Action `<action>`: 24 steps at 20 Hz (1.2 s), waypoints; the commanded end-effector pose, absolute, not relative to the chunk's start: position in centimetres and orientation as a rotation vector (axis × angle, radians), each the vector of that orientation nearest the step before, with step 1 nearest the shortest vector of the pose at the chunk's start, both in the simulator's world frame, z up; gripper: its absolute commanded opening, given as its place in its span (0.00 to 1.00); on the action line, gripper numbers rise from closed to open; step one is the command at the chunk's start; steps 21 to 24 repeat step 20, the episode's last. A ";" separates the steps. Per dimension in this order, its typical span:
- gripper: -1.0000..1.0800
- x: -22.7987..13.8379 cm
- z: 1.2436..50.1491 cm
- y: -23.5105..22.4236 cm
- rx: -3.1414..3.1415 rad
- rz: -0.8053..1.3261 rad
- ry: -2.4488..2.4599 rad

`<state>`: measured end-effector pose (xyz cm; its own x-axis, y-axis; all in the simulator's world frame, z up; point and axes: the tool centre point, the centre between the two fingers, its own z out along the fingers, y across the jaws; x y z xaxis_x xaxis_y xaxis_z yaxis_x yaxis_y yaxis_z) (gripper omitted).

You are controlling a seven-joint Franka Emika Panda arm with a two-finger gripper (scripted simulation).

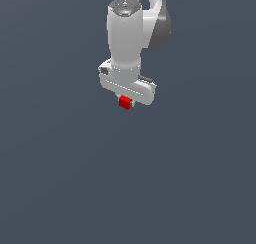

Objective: Pick up the red cube and move it to a goal position.

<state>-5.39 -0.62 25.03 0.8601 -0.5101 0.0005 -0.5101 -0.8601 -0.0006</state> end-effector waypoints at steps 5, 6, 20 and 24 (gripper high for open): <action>0.00 -6.3 31.1 -1.1 -3.030 0.000 0.831; 0.00 -6.3 31.9 -1.2 -3.030 0.000 0.831; 0.00 -6.6 36.7 -1.6 -3.030 0.000 0.830; 0.00 -6.6 36.7 -1.6 -3.030 0.000 0.830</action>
